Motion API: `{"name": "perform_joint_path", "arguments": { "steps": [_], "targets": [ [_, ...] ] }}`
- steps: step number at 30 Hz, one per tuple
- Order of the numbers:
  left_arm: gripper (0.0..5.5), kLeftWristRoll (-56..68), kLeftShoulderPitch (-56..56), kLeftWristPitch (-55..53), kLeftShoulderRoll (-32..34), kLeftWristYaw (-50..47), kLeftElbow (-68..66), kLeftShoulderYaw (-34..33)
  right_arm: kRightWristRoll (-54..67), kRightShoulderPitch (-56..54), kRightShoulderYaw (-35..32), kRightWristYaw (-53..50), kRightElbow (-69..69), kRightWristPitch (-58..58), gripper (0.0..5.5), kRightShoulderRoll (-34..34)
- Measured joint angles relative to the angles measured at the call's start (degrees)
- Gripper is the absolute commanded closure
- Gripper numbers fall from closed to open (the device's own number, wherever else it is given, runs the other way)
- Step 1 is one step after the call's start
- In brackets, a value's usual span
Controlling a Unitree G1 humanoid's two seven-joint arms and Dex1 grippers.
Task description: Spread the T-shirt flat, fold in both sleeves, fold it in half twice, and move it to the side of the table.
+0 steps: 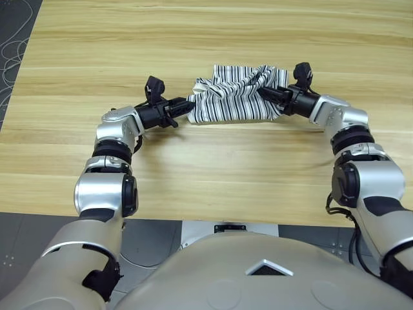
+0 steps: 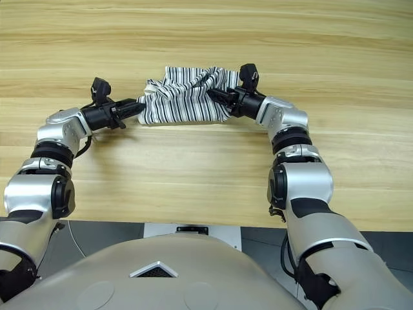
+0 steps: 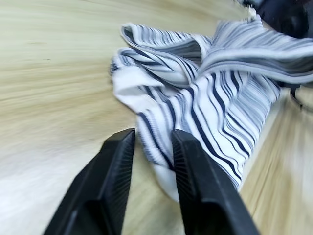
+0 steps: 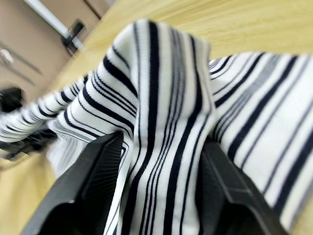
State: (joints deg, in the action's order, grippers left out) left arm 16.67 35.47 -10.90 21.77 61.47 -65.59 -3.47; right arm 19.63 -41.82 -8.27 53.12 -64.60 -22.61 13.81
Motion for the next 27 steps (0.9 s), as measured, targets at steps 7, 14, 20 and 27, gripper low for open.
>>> {"name": "perform_joint_path", "arguments": {
  "steps": [7,14,20,27],
  "targets": [
    [2.54,0.46,2.85,-2.74,0.19,-3.18,-3.76,-4.32,6.2,-0.78,-10.28,-3.63,-3.81,-3.93,1.35,1.16],
    [2.54,0.53,3.38,-1.79,-0.54,-5.84,-4.72,-7.5,10.95,0.81,-17.25,-6.62,0.54,0.14,0.44,-1.0],
    [2.54,1.0,3.25,-0.27,-1.09,-5.52,-4.6,-9.3,-5.68,11.04,-6.96,-16.18,19.49,34.79,0.44,-5.22],
    [2.54,0.99,3.13,0.13,-2.67,-5.46,-3.96,-9.84,-45.98,16.8,5.67,-55.27,26.43,59.24,0.44,1.07]
  ]
}}
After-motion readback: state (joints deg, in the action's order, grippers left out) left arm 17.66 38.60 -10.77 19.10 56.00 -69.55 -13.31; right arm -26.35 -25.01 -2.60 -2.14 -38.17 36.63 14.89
